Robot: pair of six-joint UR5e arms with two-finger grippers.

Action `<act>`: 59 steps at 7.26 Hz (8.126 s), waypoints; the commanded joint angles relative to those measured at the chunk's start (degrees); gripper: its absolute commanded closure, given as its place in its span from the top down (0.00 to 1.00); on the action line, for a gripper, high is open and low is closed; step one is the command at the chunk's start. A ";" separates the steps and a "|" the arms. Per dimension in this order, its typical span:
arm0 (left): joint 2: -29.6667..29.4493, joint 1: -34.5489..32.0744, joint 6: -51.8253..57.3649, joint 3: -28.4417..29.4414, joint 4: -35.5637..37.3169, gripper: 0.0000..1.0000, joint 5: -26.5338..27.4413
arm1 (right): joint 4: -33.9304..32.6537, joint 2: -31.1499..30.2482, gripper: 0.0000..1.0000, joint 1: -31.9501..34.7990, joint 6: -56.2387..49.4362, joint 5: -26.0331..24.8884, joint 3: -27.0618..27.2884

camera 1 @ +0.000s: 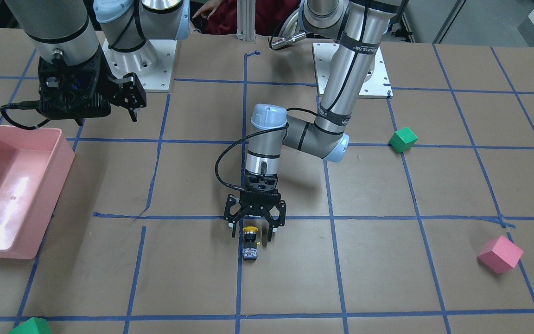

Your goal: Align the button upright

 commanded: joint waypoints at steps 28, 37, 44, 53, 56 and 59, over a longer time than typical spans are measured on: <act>2.18 8.89 -11.07 36.17 -105.26 0.35 -31.99 | -4.40 0.14 1.00 -0.45 1.73 1.17 1.84; 1.29 9.76 -9.14 36.61 -104.56 0.92 -34.27 | -3.95 0.14 1.00 -0.45 1.12 1.17 1.93; 23.40 13.46 1.38 32.24 -104.83 0.99 -17.14 | -3.78 0.23 1.00 -0.45 1.12 1.08 1.93; 46.67 15.55 16.59 20.53 -98.03 1.00 -11.07 | -3.78 0.14 1.00 -0.36 1.82 1.08 1.84; 42.10 18.11 15.65 21.31 -94.19 1.00 -10.28 | -2.81 -0.39 1.00 -0.36 1.91 0.99 0.26; 41.38 18.03 16.35 21.76 -94.28 1.00 -10.28 | -2.11 -0.39 1.00 -0.36 1.82 1.25 0.26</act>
